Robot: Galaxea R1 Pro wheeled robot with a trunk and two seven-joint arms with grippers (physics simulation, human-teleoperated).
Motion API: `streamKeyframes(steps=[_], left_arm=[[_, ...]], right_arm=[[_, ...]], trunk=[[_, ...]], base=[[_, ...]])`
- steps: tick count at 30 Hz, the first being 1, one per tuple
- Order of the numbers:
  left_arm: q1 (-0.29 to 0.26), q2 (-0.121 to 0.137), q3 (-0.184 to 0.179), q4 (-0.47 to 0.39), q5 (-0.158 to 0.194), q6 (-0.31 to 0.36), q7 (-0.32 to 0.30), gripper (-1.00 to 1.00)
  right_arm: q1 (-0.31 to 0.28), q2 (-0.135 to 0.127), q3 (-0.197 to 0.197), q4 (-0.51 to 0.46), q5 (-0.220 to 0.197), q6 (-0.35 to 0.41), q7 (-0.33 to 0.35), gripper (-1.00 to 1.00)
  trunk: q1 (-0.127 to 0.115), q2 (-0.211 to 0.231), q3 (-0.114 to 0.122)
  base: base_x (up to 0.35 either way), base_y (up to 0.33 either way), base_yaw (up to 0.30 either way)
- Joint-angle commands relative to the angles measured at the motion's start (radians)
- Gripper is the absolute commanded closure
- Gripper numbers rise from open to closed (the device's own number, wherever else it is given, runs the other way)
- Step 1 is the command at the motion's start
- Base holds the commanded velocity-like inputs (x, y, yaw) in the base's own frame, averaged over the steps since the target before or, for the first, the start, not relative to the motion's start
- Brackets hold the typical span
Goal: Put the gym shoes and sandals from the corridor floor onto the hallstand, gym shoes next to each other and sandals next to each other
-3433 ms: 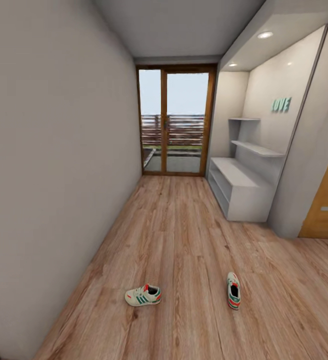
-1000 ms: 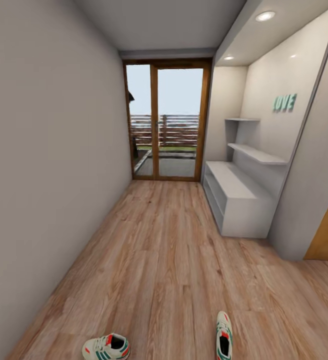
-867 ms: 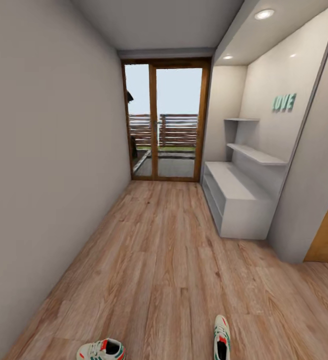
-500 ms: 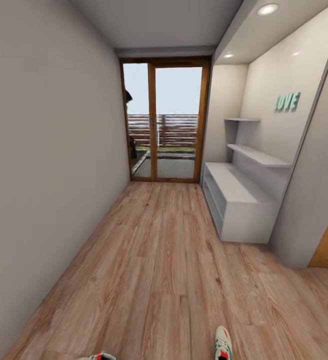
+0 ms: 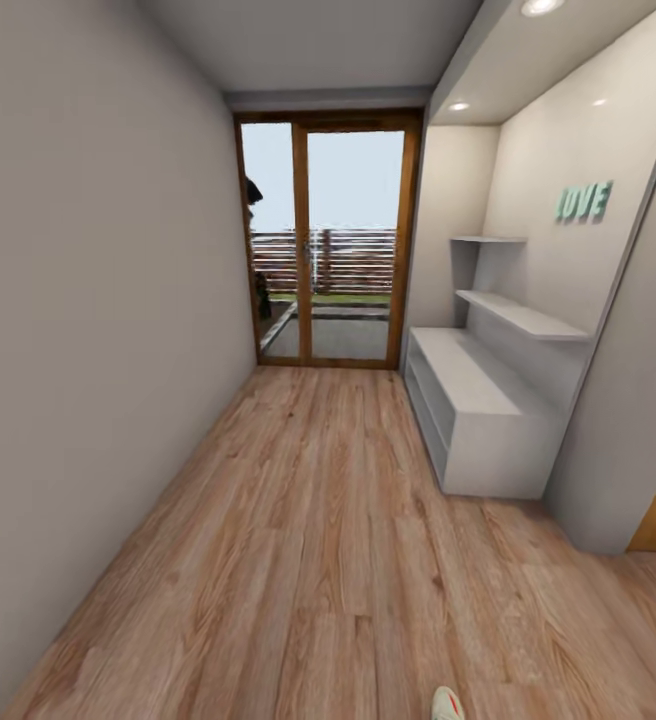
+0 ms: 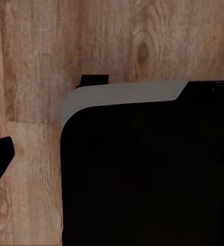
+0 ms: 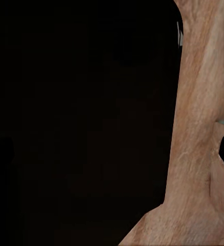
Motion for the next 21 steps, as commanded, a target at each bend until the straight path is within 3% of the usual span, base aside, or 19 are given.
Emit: streamKeyframes(steps=[1,13,21], left_arm=[[0.000,0.000,0.000,0.000,0.000,0.000,0.000,-1.00],[0.000,0.000,0.000,-0.001,-0.001,0.000,0.001,-1.00],[0.000,0.000,0.000,-0.001,0.000,0.000,0.001,-1.00]], right_arm=[[0.000,0.000,0.000,0.000,0.000,0.000,0.000,-1.00],[0.000,0.000,0.000,0.000,0.000,0.000,0.000,-1.00],[0.000,0.000,0.000,0.000,0.000,0.000,0.000,-1.00]], trunk=[[0.000,0.000,0.000],[0.000,0.000,0.000],[0.000,0.000,0.000]], base=[[0.244,-0.220,0.000],[0.235,-0.229,0.000],[0.040,-0.040,0.000]])
